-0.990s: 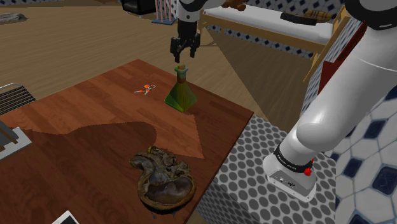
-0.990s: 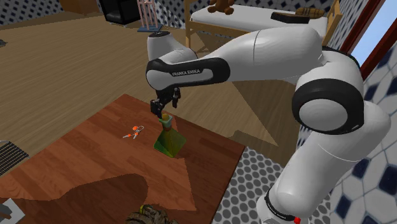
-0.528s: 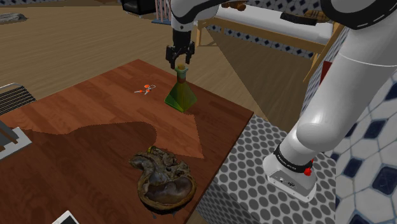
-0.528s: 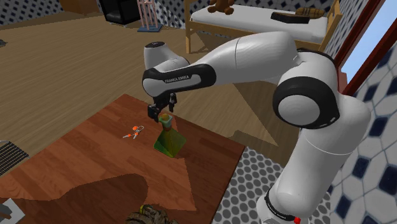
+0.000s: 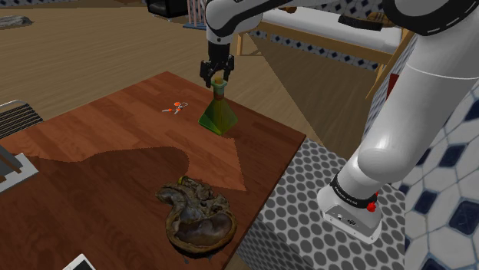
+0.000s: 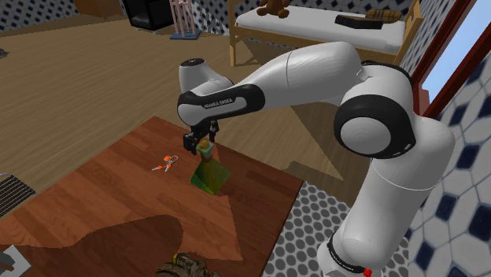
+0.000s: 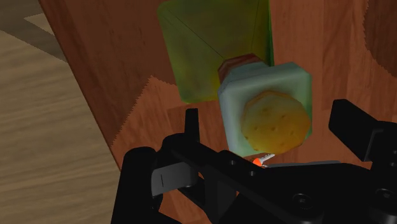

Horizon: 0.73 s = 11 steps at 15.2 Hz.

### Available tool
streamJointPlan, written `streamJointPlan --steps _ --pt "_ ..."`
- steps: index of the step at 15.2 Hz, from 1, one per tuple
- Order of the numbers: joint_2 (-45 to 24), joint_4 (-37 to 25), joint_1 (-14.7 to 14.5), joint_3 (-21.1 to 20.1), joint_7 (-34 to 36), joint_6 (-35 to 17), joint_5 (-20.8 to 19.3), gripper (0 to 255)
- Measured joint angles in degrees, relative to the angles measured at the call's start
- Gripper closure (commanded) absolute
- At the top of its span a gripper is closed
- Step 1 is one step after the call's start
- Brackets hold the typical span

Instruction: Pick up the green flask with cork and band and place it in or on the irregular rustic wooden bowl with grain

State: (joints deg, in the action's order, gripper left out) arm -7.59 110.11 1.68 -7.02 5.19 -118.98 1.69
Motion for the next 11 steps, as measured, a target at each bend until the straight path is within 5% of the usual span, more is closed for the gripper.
streamJointPlan --steps 1,2,11 --pt "-0.01 0.0 0.0 0.0 0.0 -0.01 0.0 0" --pt "-0.01 0.0 0.0 0.0 0.0 -0.01 0.0 255" --pt "0.02 -0.05 0.0 0.0 0.0 0.01 -0.02 255"
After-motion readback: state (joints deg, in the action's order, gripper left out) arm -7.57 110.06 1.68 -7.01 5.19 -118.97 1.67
